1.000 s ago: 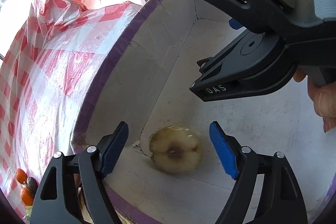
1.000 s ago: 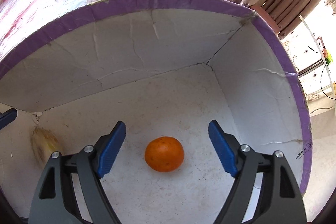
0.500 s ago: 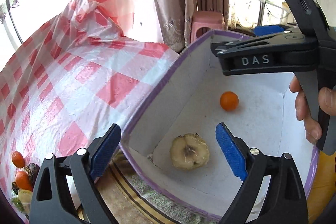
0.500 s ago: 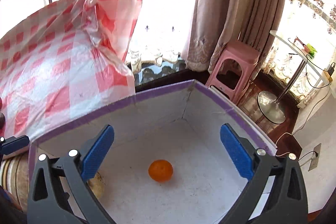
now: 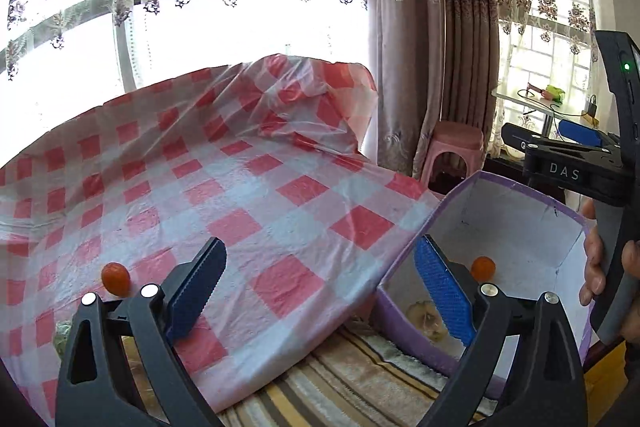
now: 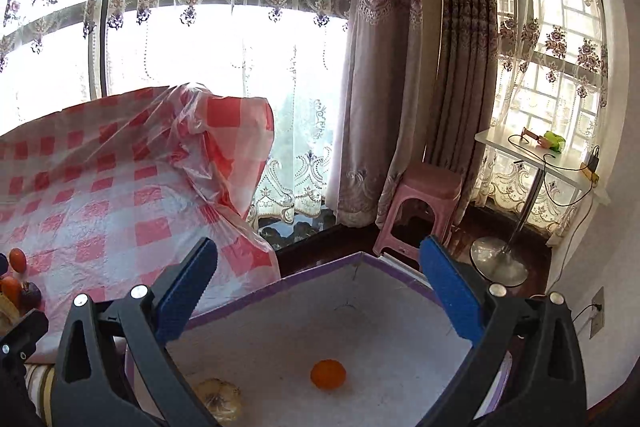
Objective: Organize fruits
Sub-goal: 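Move both grippers back over the remaining fruits on the table, then grasp the large wrapped pale apple half with the right gripper while the left gripper approaches the green cabbage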
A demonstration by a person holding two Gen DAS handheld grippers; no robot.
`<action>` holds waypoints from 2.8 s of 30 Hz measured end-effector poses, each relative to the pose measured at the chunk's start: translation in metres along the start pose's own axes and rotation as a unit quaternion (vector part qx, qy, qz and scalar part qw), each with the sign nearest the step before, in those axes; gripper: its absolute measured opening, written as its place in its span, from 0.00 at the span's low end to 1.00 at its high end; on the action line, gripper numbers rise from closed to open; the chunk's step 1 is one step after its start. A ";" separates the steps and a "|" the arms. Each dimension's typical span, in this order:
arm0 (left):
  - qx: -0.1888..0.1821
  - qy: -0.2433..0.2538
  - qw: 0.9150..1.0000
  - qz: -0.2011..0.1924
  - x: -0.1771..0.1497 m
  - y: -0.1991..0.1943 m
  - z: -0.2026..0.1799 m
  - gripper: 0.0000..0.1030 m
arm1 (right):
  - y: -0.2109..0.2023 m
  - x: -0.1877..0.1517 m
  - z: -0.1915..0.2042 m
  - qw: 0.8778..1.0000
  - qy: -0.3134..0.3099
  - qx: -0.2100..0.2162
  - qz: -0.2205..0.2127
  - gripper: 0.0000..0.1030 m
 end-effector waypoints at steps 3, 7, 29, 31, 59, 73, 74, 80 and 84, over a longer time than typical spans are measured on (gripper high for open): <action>0.023 -0.013 1.000 -0.006 0.003 -0.021 0.038 0.89 | -0.009 0.003 0.025 1.000 -0.003 0.025 0.005 0.98; 0.070 -0.046 0.996 -0.013 -0.004 -0.044 0.097 0.89 | -0.022 0.004 0.071 0.996 0.001 0.084 0.009 0.98; 0.233 -0.218 0.946 0.055 -0.096 -0.091 0.270 0.86 | -0.096 -0.082 0.321 0.930 -0.055 0.331 0.148 0.98; 0.237 -0.230 0.941 0.069 -0.106 -0.090 0.275 0.80 | -0.096 -0.086 0.330 0.927 -0.062 0.335 0.157 0.98; 0.203 -0.245 0.938 0.135 -0.143 -0.060 0.272 0.69 | -0.075 -0.129 0.375 0.907 -0.079 0.346 0.225 0.97; 0.204 -0.196 0.946 0.155 -0.142 -0.041 0.268 0.56 | -0.072 -0.133 0.375 0.906 -0.073 0.346 0.233 0.86; 0.204 -0.191 0.947 0.156 -0.142 -0.041 0.267 0.55 | -0.072 -0.134 0.376 0.905 -0.073 0.348 0.235 0.84; 0.211 -0.197 0.946 0.149 -0.142 -0.045 0.270 0.54 | -0.075 -0.134 0.377 0.903 -0.073 0.355 0.232 0.63; 0.222 -0.209 0.942 0.138 -0.141 -0.052 0.277 0.54 | -0.076 -0.134 0.377 0.903 -0.070 0.356 0.232 0.62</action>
Point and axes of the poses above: each gripper's, at about its wrist camera, not at the fingertips, and y roughly the way its jaws point, z to its left, x to its top, the point moved 10 cm from there along y, roughly the way its jaws point, and after that the axes turned 12 degrees about -z, right-handed, at the moved point
